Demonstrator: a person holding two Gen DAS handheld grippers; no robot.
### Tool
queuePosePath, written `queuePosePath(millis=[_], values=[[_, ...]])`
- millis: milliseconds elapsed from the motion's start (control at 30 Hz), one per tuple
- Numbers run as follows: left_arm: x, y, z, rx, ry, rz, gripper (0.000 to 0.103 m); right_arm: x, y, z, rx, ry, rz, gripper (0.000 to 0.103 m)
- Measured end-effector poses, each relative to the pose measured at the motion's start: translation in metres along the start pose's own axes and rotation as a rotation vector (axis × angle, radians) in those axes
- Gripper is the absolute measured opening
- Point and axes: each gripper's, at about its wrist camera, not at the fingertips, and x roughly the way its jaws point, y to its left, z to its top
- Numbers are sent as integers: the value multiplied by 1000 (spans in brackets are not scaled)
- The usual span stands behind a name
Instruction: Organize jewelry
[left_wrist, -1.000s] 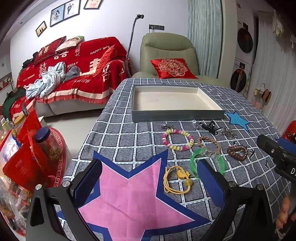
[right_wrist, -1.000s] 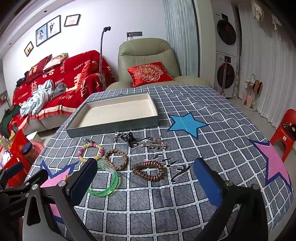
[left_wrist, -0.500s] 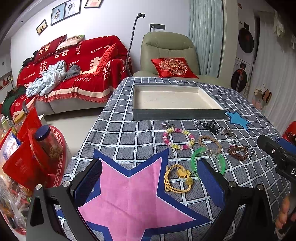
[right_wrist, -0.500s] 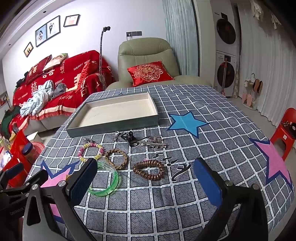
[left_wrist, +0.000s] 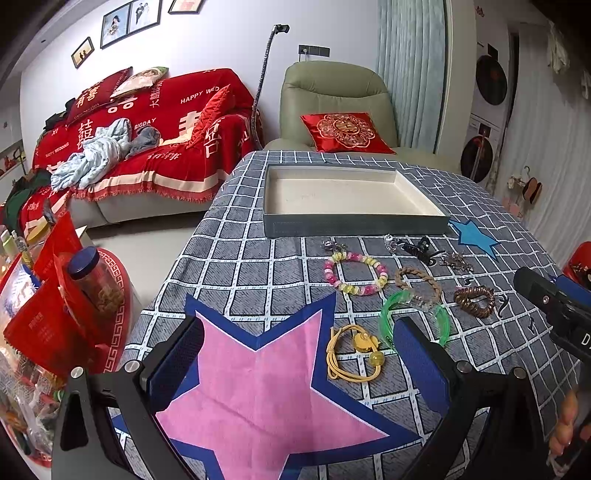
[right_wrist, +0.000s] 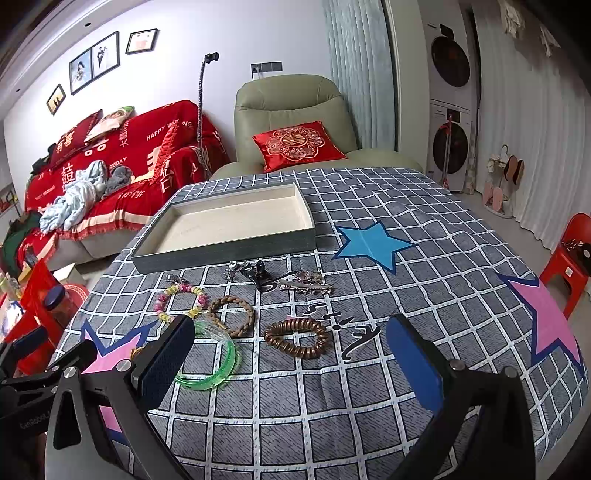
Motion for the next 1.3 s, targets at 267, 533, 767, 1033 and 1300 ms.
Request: queuePosePath(millis=[267,533,767,1033,1300], values=[[3,0,-2,-1,14,-2,103,3,-2,-2,-4,7,-14,103],[18,1,-2,12,91,-39,103,20,-10,-3,1,85,-33,103],[46,9,-3,27,216,-90,103,47,-38,-9,20,230,-135,103],[64,11,-4,48,285,-125,103,73,-49,-4,6,292,-102,103],[77,5,-3,76,317,-134,103,97,-43,0,-33,323,-69,99]])
